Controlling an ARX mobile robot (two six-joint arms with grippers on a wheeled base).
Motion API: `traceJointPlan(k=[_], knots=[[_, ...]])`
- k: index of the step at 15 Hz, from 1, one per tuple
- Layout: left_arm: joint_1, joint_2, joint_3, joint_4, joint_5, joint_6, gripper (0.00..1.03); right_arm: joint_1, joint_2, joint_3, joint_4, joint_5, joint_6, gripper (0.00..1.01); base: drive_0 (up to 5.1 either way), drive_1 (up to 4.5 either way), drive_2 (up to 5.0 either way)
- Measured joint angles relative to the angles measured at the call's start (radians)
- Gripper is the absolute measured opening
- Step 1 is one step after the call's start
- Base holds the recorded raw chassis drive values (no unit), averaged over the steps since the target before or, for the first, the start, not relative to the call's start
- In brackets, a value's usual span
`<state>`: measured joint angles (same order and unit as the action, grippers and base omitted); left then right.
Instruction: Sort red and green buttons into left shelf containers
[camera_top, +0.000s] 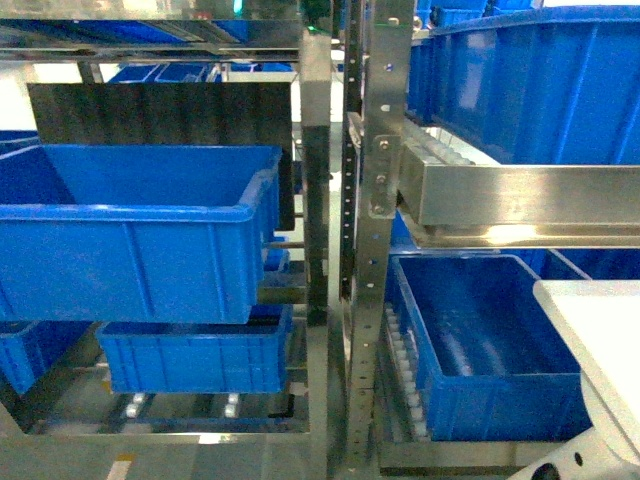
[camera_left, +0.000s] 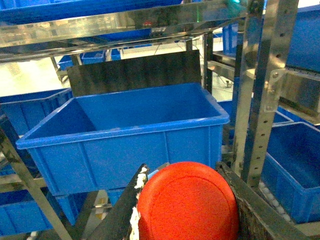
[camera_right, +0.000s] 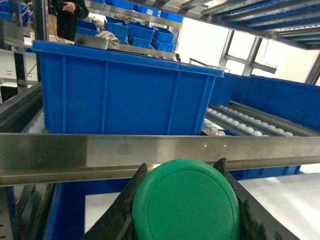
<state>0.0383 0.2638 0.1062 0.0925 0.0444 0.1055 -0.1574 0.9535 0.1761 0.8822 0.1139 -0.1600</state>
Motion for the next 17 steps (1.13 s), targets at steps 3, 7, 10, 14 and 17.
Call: traceJointPlan(k=[3,7,10,14,17], knots=[[0.000,0.000,0.000,0.000,0.000,0.000,0.32,0.000,-0.001,0.000,0.002,0.000,0.000,0.32,-5.1,2.36,2.4],[0.000,0.001,0.000,-0.002,0.000,0.000,0.32,0.000,-0.001,0.000,0.002,0.000,0.000,0.32,-5.1,2.33,2.3],[0.000,0.000,0.000,0.002,0.000,0.000,0.32,0.000,-0.001,0.000,0.004,0.000,0.000,0.32,-5.1,2.35,2.3],[0.000,0.001,0.000,0.001,0.000,0.000,0.32,0.000,0.000,0.000,-0.001,0.000,0.000,0.32,-3.8,1.79,1.8],[0.000,0.001,0.000,0.001,-0.003,0.000,0.32,0.000,0.000,0.000,-0.004,-0.003,0.000,0.32,0.0,0.00,0.0]])
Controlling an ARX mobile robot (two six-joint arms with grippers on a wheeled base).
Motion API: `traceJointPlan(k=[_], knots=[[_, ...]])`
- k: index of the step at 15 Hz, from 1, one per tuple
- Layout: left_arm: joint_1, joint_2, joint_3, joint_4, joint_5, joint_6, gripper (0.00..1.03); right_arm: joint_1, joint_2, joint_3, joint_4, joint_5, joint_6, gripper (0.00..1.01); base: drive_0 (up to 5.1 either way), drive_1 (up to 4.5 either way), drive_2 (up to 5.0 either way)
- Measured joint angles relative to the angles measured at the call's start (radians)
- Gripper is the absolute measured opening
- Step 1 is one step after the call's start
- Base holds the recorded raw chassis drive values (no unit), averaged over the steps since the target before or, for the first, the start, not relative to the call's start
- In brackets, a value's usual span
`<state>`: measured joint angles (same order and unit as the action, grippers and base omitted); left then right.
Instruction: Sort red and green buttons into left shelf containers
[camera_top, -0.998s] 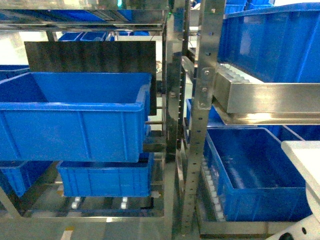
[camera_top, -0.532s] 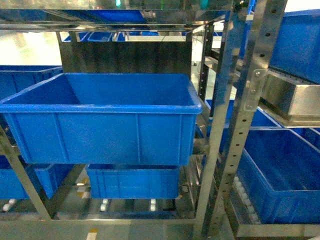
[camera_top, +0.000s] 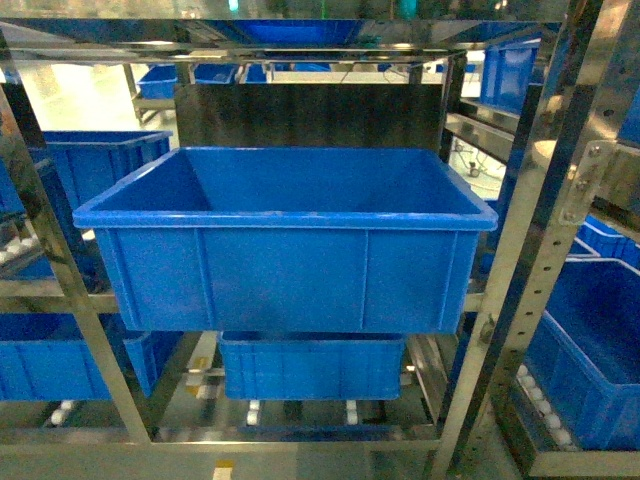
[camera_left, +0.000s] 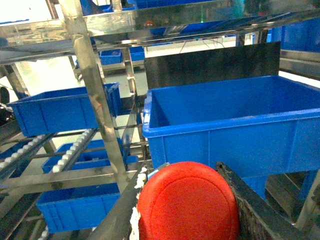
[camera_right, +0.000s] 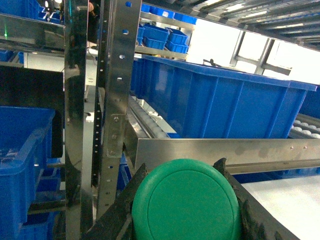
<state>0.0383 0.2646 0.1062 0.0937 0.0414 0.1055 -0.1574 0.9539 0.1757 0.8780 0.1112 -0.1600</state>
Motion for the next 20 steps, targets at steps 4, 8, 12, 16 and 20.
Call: traceJointPlan(k=[4,8,12,16,20], knots=[[0.000,-0.001,0.000,-0.001,0.003,0.000,0.32,0.000,-0.001,0.000,0.004,0.000,0.000,0.32,-0.1,3.11,-3.3],[0.000,-0.001,0.000,0.000,0.003,0.000,0.32,0.000,-0.001,0.000,0.005,0.000,0.000,0.32,0.0,4.37,-4.3],[0.000,-0.001,0.000,0.002,0.006,0.000,0.32,-0.001,0.000,0.000,0.004,0.005,0.000,0.32,-1.2,4.52,-3.0],[0.000,0.002,-0.002,-0.002,0.003,0.000,0.32,0.000,-0.001,0.000,0.005,-0.001,0.000,0.32,-2.5,4.62,-1.7],[0.000,0.000,-0.002,0.000,0.003,0.000,0.32,0.000,-0.001,-0.001,0.006,0.001,0.000,0.32,0.0,0.00,0.0]])
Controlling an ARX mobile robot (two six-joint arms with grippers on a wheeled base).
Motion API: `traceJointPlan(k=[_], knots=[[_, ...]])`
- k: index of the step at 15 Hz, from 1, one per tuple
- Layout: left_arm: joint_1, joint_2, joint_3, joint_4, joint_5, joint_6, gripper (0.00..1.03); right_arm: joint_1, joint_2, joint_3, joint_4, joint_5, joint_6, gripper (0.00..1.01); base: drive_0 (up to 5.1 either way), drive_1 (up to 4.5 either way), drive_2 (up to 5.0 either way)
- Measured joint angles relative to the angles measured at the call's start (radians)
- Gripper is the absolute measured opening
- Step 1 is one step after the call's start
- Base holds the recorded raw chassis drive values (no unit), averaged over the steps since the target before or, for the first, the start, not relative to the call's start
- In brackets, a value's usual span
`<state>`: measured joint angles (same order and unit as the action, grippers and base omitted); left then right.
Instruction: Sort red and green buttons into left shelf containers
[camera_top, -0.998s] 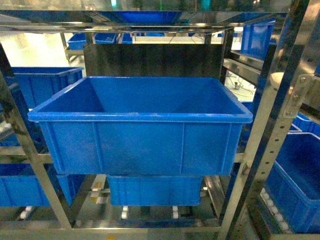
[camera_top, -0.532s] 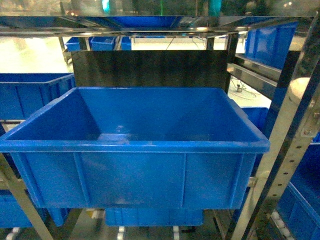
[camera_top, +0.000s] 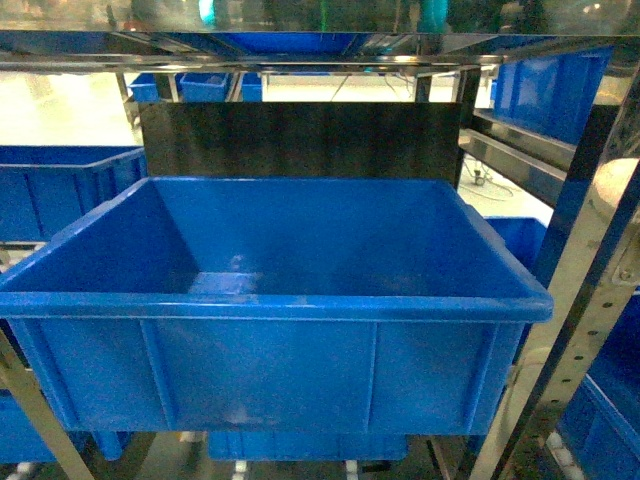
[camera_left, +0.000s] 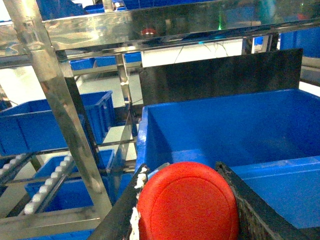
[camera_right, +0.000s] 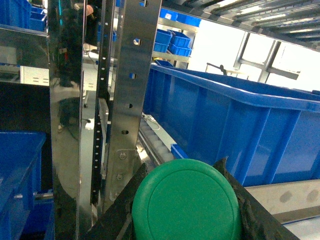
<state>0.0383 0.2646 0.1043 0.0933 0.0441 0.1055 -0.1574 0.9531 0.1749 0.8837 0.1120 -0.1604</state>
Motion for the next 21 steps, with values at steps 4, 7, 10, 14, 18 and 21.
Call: traceJointPlan(k=[4,7,10,14,18,21], knots=[[0.000,0.000,0.000,0.000,0.000,0.000,0.32,0.093,0.204,0.064,0.020,0.048,0.016,0.32,0.0,0.00,0.0],[0.000,0.000,0.000,-0.001,0.000,0.000,0.32,0.193,0.179,0.094,-0.051,-0.007,0.076,0.32,0.0,0.00,0.0],[0.000,0.000,0.000,0.000,0.000,0.000,0.32,0.216,0.137,0.114,-0.145,-0.093,0.159,0.32,0.0,0.00,0.0],[0.000,0.000,0.000,0.000,0.000,0.000,0.32,0.141,0.164,0.144,-0.202,-0.191,0.277,0.32,0.0,0.00,0.0],[0.000,0.000,0.000,0.000,0.000,0.000,0.32,0.144,0.164,0.145,-0.202,-0.192,0.281,0.32,0.0,0.00,0.0],[0.000,0.000,0.000,0.000,0.000,0.000,0.32,0.144,0.164,0.145,-0.202,-0.192,0.281,0.32,0.0,0.00,0.0]])
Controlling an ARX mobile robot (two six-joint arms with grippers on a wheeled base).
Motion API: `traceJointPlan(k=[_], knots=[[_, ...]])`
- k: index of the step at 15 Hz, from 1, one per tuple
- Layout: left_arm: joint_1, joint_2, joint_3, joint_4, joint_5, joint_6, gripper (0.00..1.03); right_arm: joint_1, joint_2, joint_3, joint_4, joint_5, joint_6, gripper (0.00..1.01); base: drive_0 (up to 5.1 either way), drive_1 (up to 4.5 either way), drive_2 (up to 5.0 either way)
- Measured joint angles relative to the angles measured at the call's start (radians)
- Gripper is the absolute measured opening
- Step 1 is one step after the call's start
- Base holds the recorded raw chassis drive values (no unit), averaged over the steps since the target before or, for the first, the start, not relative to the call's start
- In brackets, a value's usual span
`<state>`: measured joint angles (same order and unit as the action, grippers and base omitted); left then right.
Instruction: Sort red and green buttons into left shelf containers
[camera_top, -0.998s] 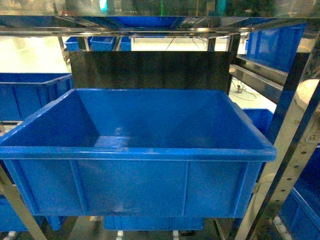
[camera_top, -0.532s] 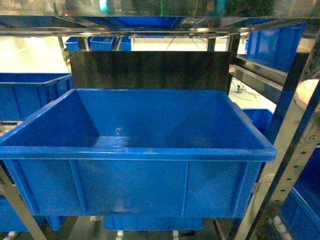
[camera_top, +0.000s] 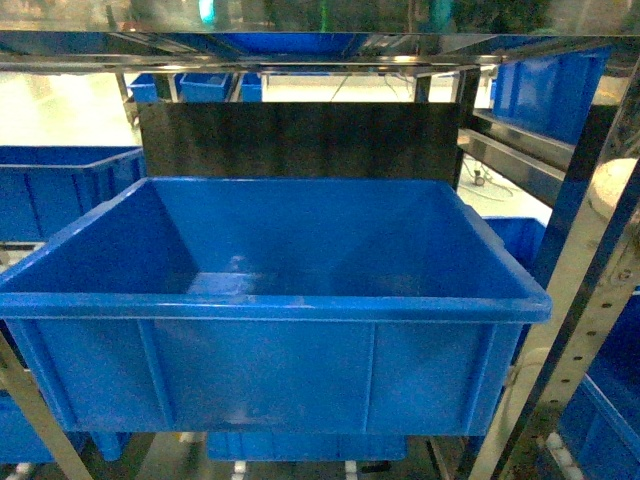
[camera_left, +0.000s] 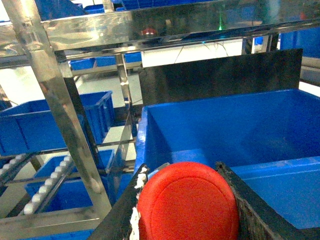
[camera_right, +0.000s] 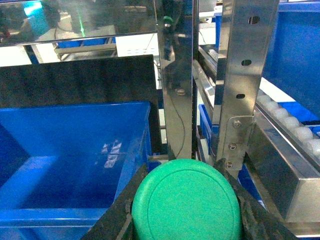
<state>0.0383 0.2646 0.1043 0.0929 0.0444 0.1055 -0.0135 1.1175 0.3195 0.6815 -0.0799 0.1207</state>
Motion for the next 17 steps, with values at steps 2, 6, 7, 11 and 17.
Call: traceJointPlan(k=[2,6,7,11,17], knots=[[0.000,0.000,0.000,0.000,0.000,0.000,0.32,0.000,0.000,0.000,0.000,0.000,0.000,0.32,0.0,0.00,0.0],[0.000,0.000,0.000,0.000,0.000,0.000,0.32,0.000,0.000,0.000,0.000,0.000,0.001,0.32,0.0,0.00,0.0],[0.000,0.000,0.000,0.000,0.000,0.000,0.32,0.000,0.000,0.000,0.000,0.000,0.002,0.32,0.0,0.00,0.0],[0.000,-0.001,0.000,0.000,0.001,0.000,0.32,0.000,0.000,0.000,-0.002,0.001,0.002,0.32,0.0,0.00,0.0],[0.000,0.000,0.000,0.000,-0.004,0.000,0.32,0.001,0.005,0.002,0.004,-0.004,0.003,0.32,0.0,0.00,0.0]])
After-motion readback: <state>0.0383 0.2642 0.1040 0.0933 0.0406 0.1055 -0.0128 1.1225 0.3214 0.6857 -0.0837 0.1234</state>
